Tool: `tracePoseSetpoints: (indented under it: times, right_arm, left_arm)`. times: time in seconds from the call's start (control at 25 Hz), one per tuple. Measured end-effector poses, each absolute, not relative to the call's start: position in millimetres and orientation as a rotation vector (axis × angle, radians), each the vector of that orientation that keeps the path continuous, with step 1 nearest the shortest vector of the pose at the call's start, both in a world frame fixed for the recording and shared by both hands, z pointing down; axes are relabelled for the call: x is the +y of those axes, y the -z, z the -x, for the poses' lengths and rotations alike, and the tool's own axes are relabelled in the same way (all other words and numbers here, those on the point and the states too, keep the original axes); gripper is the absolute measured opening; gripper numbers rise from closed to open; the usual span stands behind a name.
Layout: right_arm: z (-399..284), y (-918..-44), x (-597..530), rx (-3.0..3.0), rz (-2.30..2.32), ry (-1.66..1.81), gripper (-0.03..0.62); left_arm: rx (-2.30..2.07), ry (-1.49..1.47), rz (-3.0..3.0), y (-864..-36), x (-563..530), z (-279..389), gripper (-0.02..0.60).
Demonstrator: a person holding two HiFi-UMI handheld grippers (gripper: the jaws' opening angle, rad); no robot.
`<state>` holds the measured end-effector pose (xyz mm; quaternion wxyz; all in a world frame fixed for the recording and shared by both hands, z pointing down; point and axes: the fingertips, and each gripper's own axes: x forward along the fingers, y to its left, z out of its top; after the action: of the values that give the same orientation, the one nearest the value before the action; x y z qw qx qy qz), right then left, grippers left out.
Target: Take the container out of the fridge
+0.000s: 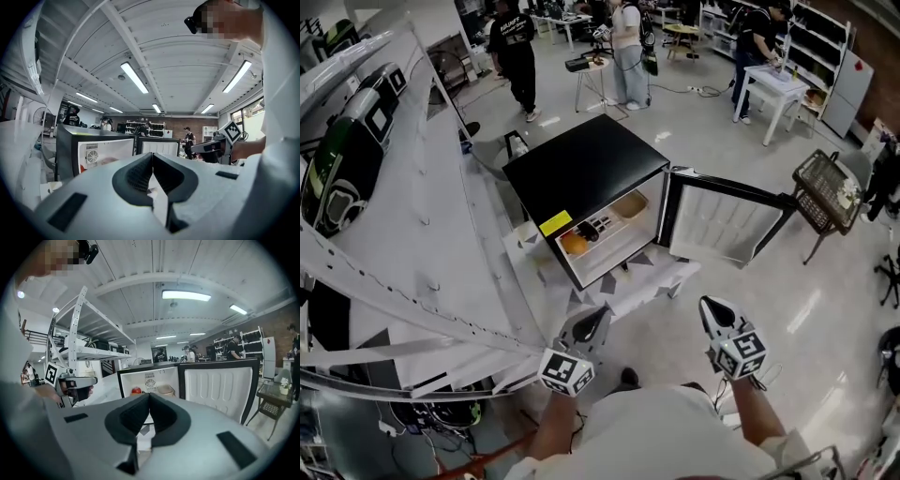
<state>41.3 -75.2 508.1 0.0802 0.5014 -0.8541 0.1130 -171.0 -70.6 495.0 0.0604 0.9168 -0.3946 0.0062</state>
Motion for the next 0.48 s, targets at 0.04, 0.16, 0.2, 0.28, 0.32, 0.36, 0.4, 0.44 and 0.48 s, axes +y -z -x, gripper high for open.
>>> tracePoseSetpoints:
  times: [0.04,0.16,0.2,0.28,0.32,0.36,0.4,0.44,0.48]
  right_arm:
    - [-39,-509,-78,-2.546,-1.510,-0.336,0.006]
    - [-35,-512,-85,-2.519,-1.536,-0.338,0.006]
    - [-34,-513,-87,-2.512,-1.545,-0.340,0.006]
    - [-31,-513,-92,-2.503,-1.556,-0.341,0.006]
    - [-29,-514,-93,-2.499,-1.558,-0.342,0.006]
    - [-27,-514,-94,-2.496,-1.558,-0.341,0.006]
    - [-26,-515,-95,-2.492,-1.557,-0.340,0.006]
    - [-24,-515,-95,-2.488,-1.557,-0.338,0.006]
    - [-24,-515,-96,-2.485,-1.557,-0.337,0.006]
  left_arm:
    - [-1.182,-0.020,-2.779,-497,-76,173,0.005]
    - [-1.150,-0.017,-2.778,-505,-88,179,0.005]
    - [-1.141,-0.014,-2.778,-506,-91,180,0.005]
    - [-1.123,-0.012,-2.780,-508,-96,181,0.005]
    - [-1.114,-0.012,-2.781,-510,-97,182,0.005]
    - [-1.105,-0.013,-2.781,-511,-98,182,0.005]
    - [-1.098,-0.013,-2.779,-513,-99,183,0.005]
    - [-1.093,-0.014,-2.776,-515,-100,183,0.005]
    - [-1.090,-0.017,-2.772,-516,-101,183,0.005]
